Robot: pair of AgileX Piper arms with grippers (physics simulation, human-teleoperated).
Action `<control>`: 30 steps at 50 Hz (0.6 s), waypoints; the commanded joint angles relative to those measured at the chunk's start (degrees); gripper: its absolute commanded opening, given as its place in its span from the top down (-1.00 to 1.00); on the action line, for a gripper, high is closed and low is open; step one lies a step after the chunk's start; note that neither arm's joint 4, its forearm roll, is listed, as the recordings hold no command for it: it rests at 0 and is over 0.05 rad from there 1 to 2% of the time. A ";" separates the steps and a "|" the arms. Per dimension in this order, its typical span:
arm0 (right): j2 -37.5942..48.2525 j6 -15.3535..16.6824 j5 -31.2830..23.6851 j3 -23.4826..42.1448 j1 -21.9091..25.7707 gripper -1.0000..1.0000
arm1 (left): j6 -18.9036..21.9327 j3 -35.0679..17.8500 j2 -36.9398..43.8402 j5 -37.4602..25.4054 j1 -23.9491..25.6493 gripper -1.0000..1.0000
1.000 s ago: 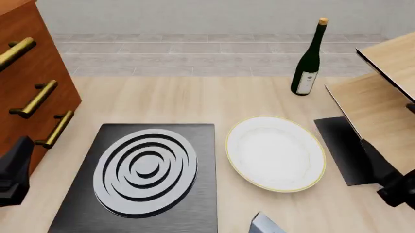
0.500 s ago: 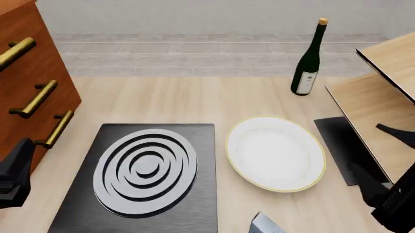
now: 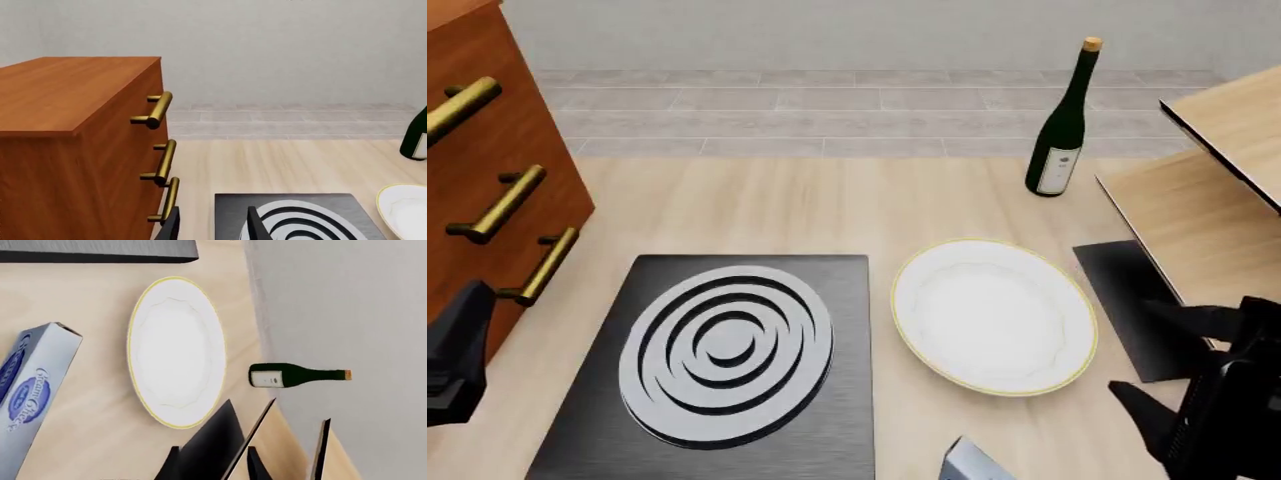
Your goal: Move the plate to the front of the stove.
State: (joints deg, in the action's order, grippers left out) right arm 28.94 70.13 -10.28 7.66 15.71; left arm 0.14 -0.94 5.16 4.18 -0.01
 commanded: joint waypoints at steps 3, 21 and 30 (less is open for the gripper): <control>5.51 1.29 -0.18 0.56 2.41 -1.00 | -0.04 0.40 0.37 0.83 0.00 -1.00; 16.47 3.24 3.07 0.35 3.19 -1.00 | -0.13 0.87 0.79 1.75 -0.01 -1.00; 20.24 4.10 4.88 0.20 2.46 -1.00 | -0.17 0.91 0.83 1.76 -0.02 -1.00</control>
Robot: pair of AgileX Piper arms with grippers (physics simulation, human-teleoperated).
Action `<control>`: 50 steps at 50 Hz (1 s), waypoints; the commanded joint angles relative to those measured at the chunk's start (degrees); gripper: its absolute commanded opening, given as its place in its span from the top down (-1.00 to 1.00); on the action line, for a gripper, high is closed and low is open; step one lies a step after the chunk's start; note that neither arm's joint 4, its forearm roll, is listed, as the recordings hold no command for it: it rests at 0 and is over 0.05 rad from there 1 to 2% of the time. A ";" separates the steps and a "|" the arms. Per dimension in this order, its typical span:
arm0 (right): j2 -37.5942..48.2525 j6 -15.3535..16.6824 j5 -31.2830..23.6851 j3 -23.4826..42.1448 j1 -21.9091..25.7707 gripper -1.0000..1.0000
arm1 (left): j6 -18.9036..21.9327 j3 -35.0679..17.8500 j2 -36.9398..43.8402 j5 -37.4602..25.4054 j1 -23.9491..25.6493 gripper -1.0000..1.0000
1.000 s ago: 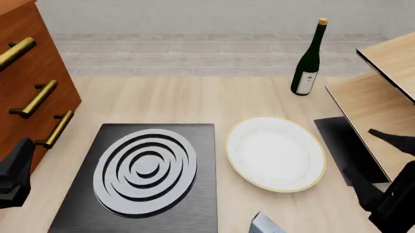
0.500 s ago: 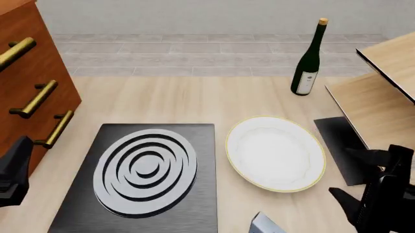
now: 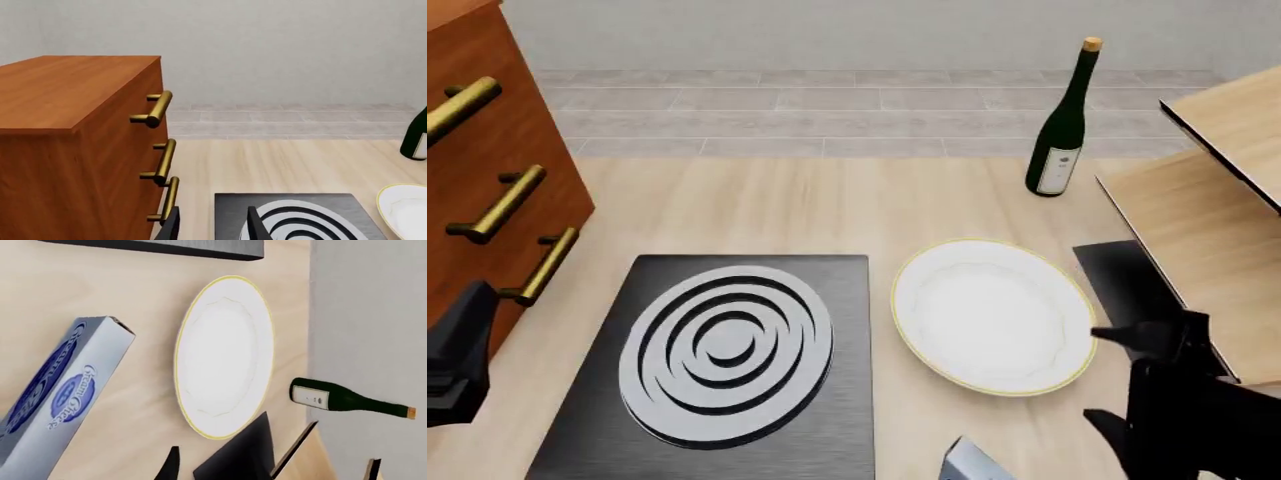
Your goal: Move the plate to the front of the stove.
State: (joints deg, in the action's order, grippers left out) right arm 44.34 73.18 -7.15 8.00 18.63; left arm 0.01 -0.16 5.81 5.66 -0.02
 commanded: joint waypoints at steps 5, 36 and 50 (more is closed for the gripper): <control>5.83 1.03 2.83 -0.36 -0.56 -1.00 | -0.05 0.11 0.16 0.18 -0.01 -1.00; 23.47 4.41 18.09 -0.40 -2.26 -1.00 | 0.01 -0.24 0.42 0.12 -0.04 -1.00; 27.47 3.99 20.33 1.05 -2.38 -1.00 | 0.03 -0.24 0.42 0.12 -0.03 -1.00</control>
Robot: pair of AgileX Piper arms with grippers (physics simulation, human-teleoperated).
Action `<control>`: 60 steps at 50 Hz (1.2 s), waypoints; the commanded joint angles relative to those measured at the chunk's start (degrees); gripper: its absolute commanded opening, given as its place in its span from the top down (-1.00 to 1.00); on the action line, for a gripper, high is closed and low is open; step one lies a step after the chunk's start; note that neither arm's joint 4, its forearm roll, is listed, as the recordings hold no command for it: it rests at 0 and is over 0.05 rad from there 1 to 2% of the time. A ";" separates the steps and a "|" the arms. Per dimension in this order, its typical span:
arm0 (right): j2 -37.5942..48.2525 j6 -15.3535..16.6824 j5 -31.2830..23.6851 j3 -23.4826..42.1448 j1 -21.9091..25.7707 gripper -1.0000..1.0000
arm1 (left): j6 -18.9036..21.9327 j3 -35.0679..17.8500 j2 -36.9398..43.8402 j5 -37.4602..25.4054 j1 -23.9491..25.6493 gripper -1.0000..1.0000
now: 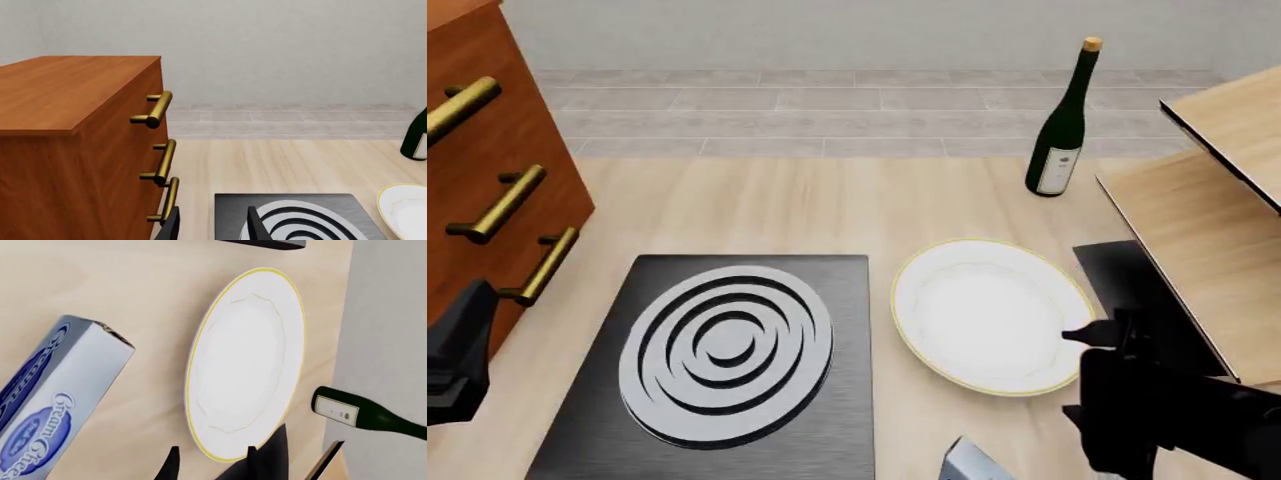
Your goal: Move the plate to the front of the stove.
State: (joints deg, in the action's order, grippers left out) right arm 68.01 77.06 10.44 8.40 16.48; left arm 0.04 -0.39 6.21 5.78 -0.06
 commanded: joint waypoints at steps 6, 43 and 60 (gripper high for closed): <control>5.51 0.37 3.93 1.18 -0.44 -1.00 | 0.01 -0.01 0.03 0.01 0.00 -1.00; 16.31 -0.60 10.05 3.69 0.89 -1.00 | -0.01 -0.01 0.04 0.01 -0.01 -1.00; 19.01 -0.68 11.34 4.73 -0.53 -1.00 | 0.03 -0.01 0.04 0.01 0.00 -1.00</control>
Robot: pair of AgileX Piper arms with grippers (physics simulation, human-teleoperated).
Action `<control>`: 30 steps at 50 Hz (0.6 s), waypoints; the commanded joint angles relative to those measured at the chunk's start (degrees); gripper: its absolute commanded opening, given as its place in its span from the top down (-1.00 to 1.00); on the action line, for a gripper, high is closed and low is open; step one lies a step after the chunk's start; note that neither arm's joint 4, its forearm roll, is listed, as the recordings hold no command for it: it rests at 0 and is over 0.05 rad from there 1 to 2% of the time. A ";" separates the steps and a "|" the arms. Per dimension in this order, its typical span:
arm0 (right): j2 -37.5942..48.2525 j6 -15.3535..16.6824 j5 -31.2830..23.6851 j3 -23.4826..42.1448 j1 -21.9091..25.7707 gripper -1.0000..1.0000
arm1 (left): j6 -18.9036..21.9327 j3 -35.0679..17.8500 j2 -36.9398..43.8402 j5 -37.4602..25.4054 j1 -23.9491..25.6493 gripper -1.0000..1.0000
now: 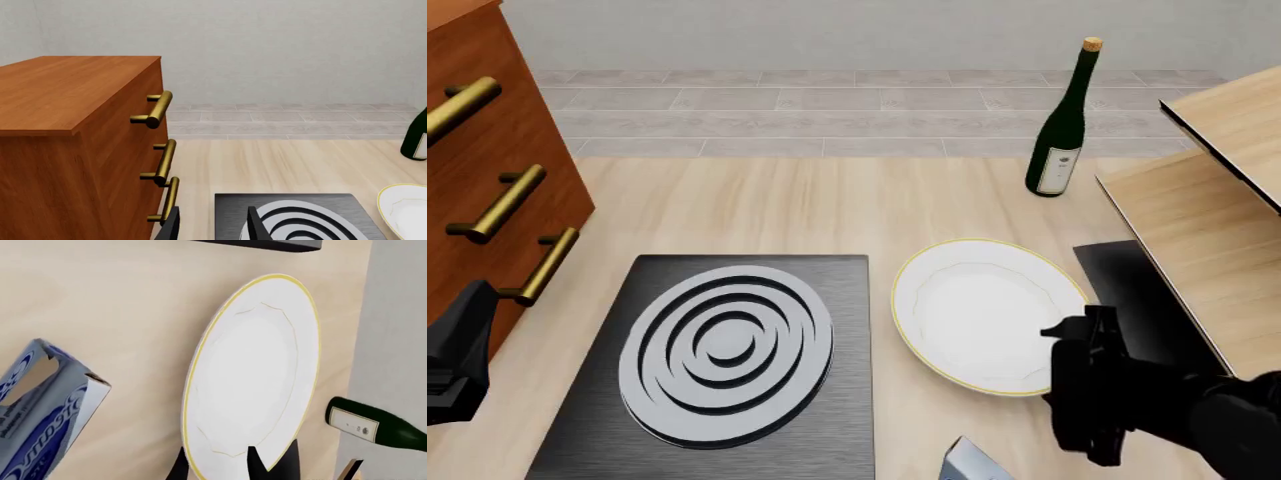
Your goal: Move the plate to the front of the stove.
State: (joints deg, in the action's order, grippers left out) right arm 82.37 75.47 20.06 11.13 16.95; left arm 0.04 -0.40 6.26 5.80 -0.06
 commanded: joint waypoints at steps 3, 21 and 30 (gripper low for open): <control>5.37 1.43 2.73 1.85 -1.21 -1.00 | 0.02 0.00 -0.01 -0.01 0.00 -1.00; 6.44 6.70 10.09 -0.91 -1.91 1.00 | -0.01 0.00 0.00 0.00 -0.01 -1.00; 4.67 10.08 12.32 -2.93 -3.00 1.00 | -0.03 0.00 -0.05 -0.03 -0.02 -1.00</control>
State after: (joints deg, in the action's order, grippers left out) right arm 86.91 82.21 29.12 10.61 15.75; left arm 0.04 -0.40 6.24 5.79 -0.06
